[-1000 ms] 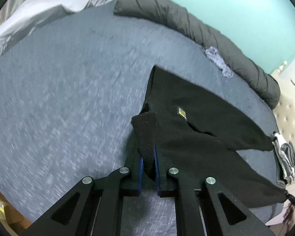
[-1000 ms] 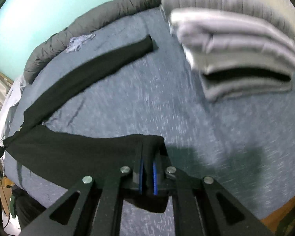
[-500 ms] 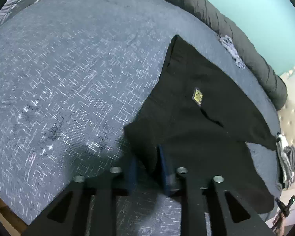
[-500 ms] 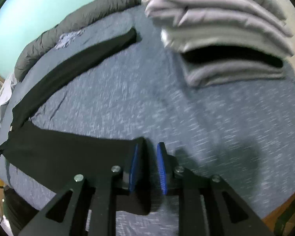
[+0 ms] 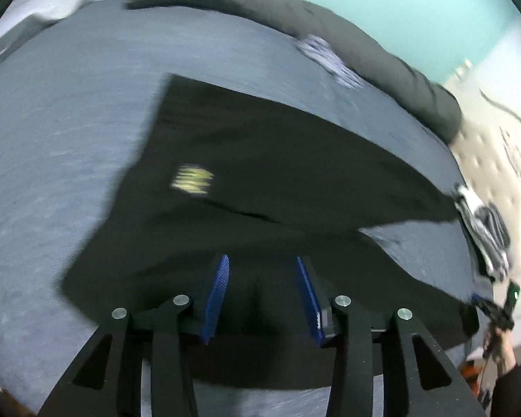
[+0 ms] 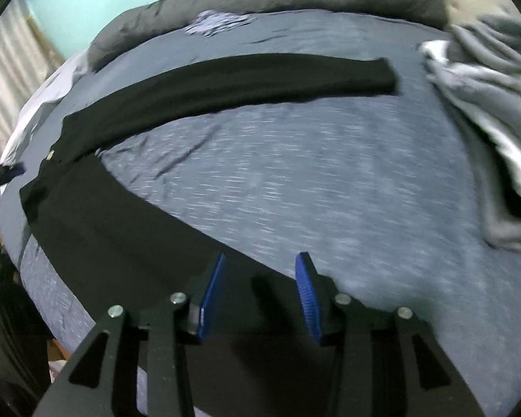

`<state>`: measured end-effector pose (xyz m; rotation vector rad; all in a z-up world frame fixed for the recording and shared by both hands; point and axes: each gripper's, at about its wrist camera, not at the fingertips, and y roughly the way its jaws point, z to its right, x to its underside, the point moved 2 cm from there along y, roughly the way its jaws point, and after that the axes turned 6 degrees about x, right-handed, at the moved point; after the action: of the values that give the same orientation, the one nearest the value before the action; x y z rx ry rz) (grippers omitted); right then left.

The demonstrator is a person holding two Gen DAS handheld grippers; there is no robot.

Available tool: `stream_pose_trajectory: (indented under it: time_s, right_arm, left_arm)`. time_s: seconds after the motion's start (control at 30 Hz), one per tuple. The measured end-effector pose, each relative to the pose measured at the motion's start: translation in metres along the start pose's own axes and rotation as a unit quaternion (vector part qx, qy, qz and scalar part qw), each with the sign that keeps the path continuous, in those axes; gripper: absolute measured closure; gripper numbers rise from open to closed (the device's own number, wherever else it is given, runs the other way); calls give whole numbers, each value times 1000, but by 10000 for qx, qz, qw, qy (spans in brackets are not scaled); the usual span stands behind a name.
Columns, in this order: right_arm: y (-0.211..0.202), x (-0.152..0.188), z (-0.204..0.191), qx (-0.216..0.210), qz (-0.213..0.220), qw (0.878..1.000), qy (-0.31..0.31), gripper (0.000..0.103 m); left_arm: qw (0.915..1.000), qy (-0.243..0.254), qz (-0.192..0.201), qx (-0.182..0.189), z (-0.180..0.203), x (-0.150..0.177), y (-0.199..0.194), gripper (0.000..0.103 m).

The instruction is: Fold clothes

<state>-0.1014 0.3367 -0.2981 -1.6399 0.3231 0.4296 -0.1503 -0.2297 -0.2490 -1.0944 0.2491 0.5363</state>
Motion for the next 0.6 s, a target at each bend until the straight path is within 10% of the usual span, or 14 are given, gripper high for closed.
stream_pose_trajectory:
  time_s: [0.3, 0.6]
  right_arm:
    - [41, -7, -56, -231, -255, 9975, -623, 61]
    - [67, -4, -72, -37, -448, 9936, -1032, 61]
  left_arm:
    - [9890, 1183, -850, 268, 107, 12, 116, 59]
    - [9801, 1605, -1154, 190, 128, 20, 176, 59]
